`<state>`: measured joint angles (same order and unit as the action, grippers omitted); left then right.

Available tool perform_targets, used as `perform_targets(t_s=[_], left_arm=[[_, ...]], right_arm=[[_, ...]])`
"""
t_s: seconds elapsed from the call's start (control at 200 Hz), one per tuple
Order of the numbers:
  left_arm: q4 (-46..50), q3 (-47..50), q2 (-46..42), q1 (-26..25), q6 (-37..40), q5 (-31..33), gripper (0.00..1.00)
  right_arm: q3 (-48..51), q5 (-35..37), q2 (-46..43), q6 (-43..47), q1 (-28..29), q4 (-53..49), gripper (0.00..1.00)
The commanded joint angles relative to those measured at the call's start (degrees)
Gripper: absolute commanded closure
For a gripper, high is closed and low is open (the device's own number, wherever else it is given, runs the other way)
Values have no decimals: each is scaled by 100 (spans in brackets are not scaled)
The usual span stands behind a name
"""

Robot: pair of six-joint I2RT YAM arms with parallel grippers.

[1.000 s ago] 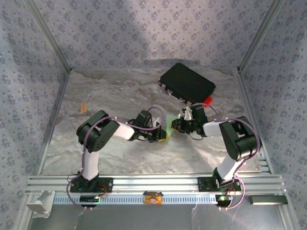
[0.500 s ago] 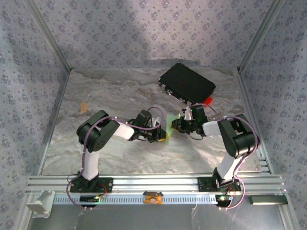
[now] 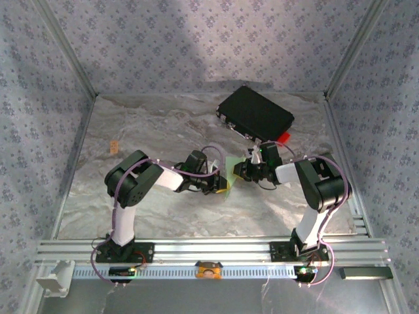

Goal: Fold a paper plane with a square sheet of paper (pick it up from the middle)
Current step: Fold the wing for the fifth time at the center of the table.

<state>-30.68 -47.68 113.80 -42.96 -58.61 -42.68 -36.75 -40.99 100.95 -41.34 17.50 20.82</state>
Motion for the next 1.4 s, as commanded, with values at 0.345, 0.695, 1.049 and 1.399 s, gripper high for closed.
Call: perform_targets(t_s=[0.345,0.695,1.049,1.399], left_arm=[[1668,-321,-15,-95,757,411,83],[2266,-396,-254,-198,1037,612,86],[2338,-251,-354,-202,1071,659,86],[2145,-59,-423,-212,1001,564,88]], right_arm=[[-153,608,224,133,40,-891,85],[-195,734,197,170,73,-1075,86],[-234,772,189,232,85,-1209,86],[-223,795,244,188,103,-1168,86]])
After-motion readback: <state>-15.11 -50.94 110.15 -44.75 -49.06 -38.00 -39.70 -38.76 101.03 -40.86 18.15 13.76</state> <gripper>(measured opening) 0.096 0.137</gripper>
